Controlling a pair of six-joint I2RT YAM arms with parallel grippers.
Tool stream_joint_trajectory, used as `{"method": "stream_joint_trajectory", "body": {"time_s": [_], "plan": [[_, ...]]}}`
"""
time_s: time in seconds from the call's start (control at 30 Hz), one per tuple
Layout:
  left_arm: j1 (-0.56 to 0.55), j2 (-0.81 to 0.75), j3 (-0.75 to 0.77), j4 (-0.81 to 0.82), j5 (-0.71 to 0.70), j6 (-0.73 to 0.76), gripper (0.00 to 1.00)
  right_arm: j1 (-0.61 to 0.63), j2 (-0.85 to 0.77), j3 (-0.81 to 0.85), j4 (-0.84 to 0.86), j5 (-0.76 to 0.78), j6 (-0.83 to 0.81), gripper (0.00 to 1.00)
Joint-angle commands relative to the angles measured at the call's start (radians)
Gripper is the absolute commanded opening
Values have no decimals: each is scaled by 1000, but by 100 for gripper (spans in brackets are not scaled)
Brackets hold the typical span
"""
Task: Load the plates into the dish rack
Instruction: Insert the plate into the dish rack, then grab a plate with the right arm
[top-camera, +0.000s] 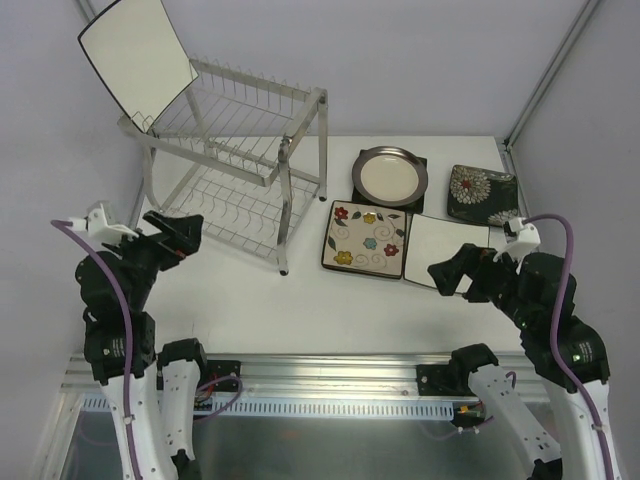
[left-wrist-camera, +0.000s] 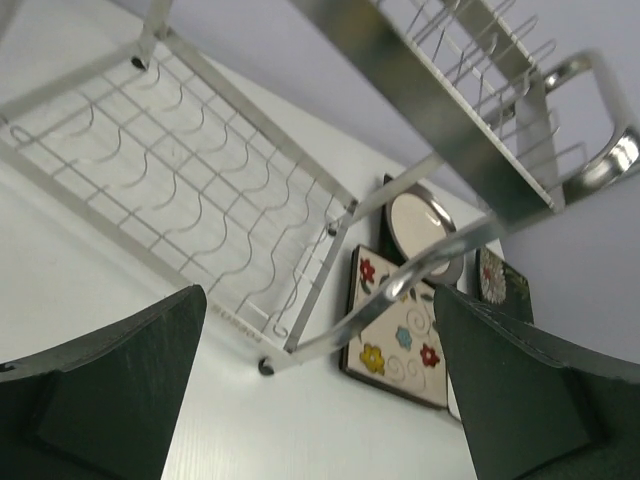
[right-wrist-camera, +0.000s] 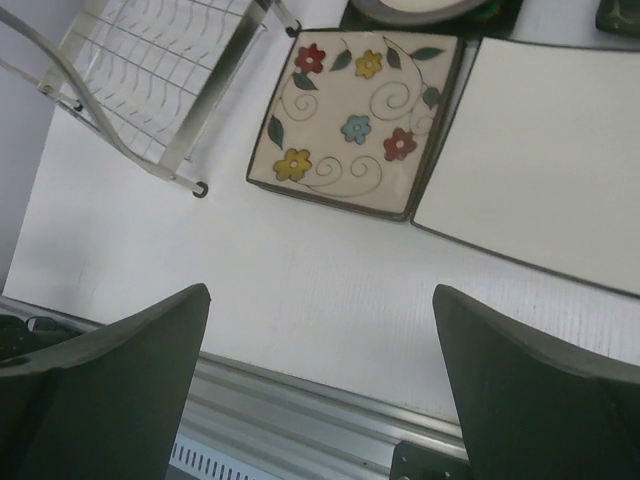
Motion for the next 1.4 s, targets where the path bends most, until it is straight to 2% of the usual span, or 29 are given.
{"method": "stream_joint_trajectory", "body": {"time_s": [0.0,0.1,0.37,0.53,0.67,0.83,0.97,1.13,1.37], "plan": [[-61,-80,-57,-88,-23,49,99,7,-27,-52,-80,118,94,100],[-136,-129,-100,-122,-24,89,99,5,-15,-99,-97,234,113,100],[-291,-221,-201,-179,16,107,99,-16,71,-250,-3,353,176,99],[-379,-276,-276,-179,-16,98,99,-171,124,-305,84,347,157,100],[-446,-306,-319,-190,-15,81,99,-353,184,-339,130,266,151,100],[-479,-356,-341,-193,-15,60,99,-539,206,-389,213,134,156,100],[-492,-366,-330,-193,-30,63,99,-738,226,-481,339,-122,166,100],[-514,-359,-325,-193,-44,66,99,-871,259,-544,445,-225,188,99],[-525,-329,-299,-193,-41,83,99,-1007,321,-606,509,-285,205,98]]}}
